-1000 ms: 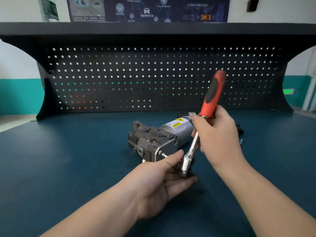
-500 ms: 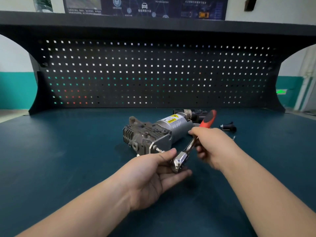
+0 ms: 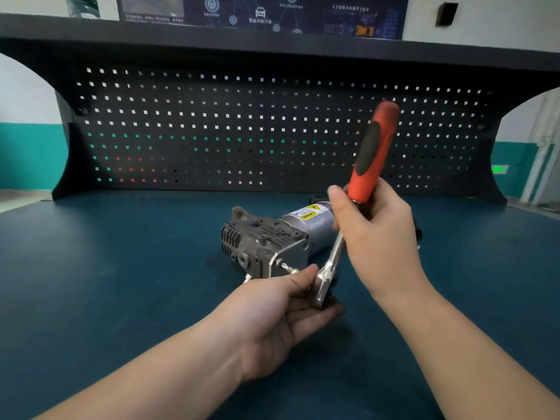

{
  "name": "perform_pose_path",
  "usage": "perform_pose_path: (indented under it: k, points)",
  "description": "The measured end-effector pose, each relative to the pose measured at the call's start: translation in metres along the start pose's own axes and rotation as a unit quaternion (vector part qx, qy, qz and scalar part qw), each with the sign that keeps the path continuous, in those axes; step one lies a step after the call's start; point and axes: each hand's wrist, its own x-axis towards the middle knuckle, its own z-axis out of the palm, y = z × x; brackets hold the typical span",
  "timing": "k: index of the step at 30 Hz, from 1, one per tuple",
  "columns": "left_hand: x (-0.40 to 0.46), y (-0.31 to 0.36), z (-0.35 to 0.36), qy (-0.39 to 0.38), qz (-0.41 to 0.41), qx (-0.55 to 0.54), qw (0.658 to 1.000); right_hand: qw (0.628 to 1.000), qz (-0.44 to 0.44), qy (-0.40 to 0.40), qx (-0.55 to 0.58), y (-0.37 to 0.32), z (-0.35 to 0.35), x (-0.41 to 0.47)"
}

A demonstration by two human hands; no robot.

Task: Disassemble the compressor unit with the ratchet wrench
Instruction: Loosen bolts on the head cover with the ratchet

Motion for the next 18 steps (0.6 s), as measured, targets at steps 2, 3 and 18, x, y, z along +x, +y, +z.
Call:
perform_pose_path:
  k: [2, 3, 18]
  points:
    - [0.001, 0.000, 0.000, 0.008, -0.001, 0.002, 1.000, 0.987, 0.149, 0.023, -0.049, 0.011, -0.002, 0.008]
    - [0.001, 0.000, 0.001, 0.012, -0.004, 0.001, 1.000, 0.968, 0.247, 0.014, -0.035, 0.016, -0.004, 0.012]
    - [0.000, 0.000, 0.000, 0.007, 0.006, 0.000, 1.000, 0.987, -0.077, -0.103, 0.092, -0.011, -0.001, -0.006]
